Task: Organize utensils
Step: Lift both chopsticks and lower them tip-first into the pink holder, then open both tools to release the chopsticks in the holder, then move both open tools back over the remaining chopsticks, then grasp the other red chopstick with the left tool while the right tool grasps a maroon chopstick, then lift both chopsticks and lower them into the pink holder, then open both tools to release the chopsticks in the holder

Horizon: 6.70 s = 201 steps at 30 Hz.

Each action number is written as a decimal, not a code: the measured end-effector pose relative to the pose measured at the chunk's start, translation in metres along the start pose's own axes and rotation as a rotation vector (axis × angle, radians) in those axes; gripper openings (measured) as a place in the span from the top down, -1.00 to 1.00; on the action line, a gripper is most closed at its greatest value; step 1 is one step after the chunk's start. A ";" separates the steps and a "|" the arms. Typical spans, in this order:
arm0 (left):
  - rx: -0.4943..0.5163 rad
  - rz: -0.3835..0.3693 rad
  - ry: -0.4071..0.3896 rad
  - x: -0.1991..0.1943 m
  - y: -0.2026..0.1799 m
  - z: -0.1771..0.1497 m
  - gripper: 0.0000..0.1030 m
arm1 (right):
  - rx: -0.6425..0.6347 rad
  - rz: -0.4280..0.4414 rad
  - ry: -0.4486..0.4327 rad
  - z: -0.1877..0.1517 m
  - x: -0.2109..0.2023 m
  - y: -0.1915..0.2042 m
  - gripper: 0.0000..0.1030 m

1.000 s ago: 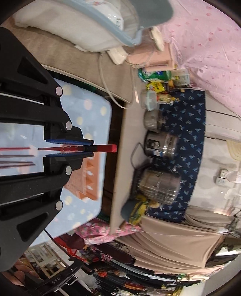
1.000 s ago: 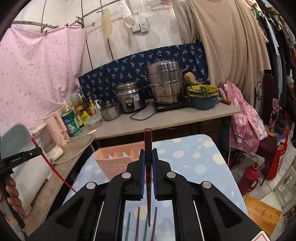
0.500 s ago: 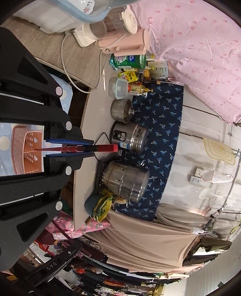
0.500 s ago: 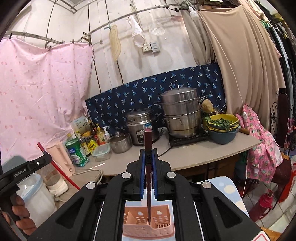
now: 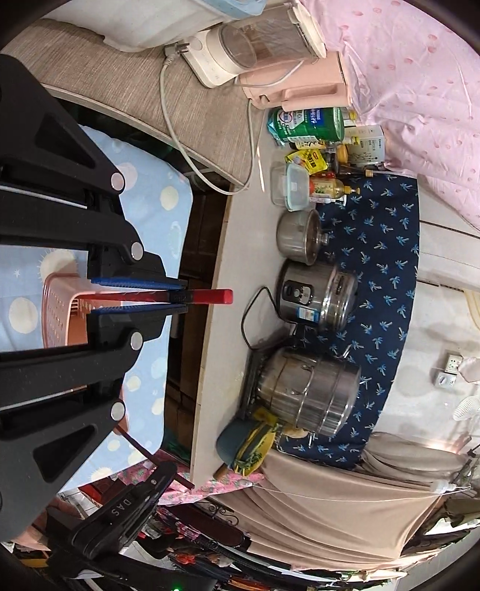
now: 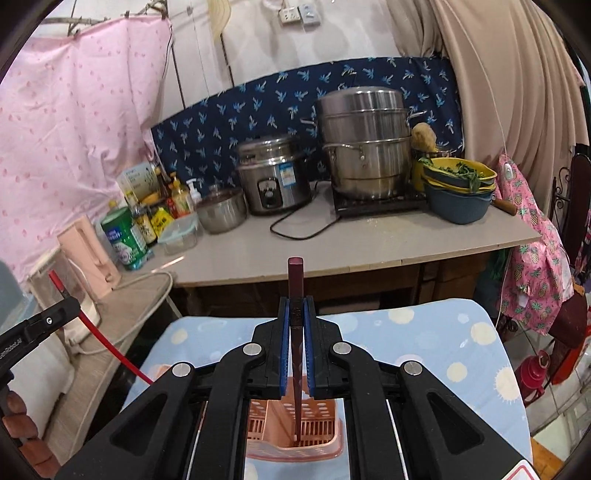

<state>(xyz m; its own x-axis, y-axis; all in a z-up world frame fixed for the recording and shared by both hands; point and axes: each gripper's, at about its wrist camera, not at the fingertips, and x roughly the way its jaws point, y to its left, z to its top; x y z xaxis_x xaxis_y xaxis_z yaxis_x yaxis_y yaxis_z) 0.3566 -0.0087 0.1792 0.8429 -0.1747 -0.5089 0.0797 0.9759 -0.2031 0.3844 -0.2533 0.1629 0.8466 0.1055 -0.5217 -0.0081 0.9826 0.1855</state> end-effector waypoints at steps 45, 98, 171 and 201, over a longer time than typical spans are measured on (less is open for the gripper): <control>0.124 0.224 0.243 -0.125 0.020 -0.222 -0.13 | -0.107 -0.104 0.171 -0.263 -0.184 0.018 -0.05; 0.058 0.138 0.482 -0.125 0.028 -0.315 -0.13 | -0.127 -0.102 0.365 -0.337 -0.162 -0.003 0.58; -0.056 0.030 -0.047 -0.109 -0.013 0.059 0.86 | -0.110 0.133 -0.145 0.055 -0.109 0.055 0.87; -0.032 0.157 0.116 0.000 -0.006 0.008 0.31 | -0.126 0.079 0.021 0.013 -0.019 0.038 0.61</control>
<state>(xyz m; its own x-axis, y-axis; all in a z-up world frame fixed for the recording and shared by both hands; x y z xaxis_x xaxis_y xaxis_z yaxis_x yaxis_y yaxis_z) 0.3607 -0.0139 0.1874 0.7764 -0.0368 -0.6292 -0.0662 0.9880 -0.1395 0.3752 -0.2201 0.1906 0.8296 0.1848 -0.5269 -0.1421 0.9824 0.1209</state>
